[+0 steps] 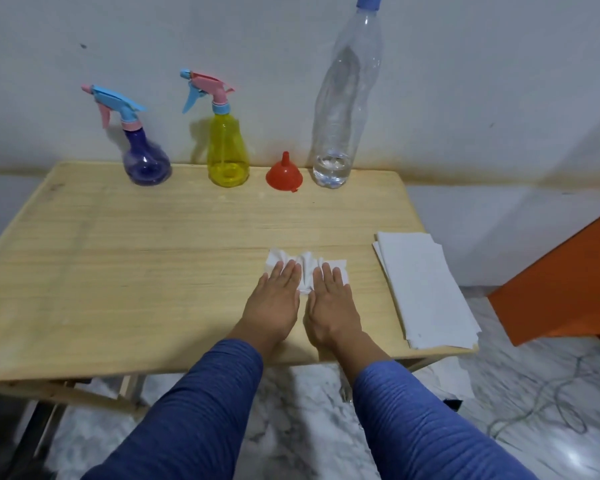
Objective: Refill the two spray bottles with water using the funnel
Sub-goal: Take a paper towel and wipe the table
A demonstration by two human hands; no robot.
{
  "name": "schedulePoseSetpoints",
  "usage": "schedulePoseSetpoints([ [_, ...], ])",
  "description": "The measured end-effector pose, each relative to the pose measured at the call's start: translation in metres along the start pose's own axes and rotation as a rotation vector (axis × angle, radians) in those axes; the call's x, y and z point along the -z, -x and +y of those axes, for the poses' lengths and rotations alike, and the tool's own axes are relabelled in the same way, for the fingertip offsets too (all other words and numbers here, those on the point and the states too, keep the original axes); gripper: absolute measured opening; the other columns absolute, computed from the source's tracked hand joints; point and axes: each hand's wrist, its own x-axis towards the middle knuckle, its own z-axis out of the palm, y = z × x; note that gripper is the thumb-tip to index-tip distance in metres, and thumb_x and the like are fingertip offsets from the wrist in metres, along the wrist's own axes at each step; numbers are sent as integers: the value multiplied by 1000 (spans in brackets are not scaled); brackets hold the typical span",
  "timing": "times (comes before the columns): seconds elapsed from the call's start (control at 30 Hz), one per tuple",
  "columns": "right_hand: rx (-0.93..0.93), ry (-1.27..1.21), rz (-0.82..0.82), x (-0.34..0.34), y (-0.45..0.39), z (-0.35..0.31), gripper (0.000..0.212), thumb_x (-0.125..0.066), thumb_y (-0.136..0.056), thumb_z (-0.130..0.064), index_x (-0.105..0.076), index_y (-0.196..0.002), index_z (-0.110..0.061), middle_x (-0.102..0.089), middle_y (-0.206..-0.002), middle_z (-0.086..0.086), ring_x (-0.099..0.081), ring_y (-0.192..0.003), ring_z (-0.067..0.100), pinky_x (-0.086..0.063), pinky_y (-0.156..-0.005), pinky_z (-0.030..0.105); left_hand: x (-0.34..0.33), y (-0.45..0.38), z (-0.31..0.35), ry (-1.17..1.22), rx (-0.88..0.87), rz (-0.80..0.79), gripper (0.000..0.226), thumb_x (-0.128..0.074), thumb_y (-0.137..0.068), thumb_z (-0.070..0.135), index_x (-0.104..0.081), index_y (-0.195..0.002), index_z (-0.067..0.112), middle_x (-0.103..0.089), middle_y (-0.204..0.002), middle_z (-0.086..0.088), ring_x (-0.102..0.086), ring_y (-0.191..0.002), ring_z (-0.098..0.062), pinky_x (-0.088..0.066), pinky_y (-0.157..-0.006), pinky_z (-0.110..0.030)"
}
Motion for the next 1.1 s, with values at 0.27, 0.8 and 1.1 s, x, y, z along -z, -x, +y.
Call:
schedulePoseSetpoints([
  [0.27, 114, 18, -27, -37, 14, -92, 54, -18, -102, -20, 3, -150, -8, 13, -158, 7, 14, -146, 23, 5, -118, 37, 4, 61, -82, -6, 99, 18, 53, -18, -102, 22, 4, -150, 13, 7, -159, -1, 5, -146, -18, -5, -117, -34],
  [0.8, 289, 45, -87, -111, 49, -269, 52, -18, -103, -20, 1, -150, -9, 10, -159, 6, 12, -146, 23, 6, -117, 36, 12, 188, -244, -38, 286, 40, 54, -19, -102, 21, 3, -150, 10, 7, -159, -3, 2, -147, -19, -10, -118, -35],
  [1.1, 282, 67, -77, -106, 70, -239, 53, -18, -102, -20, 1, -150, -10, 10, -159, 5, 11, -146, 20, 4, -118, 34, 4, 190, -209, -22, 305, 28, 54, -18, -102, 19, 8, -149, 9, 10, -159, -4, 6, -146, -22, -6, -118, -39],
])
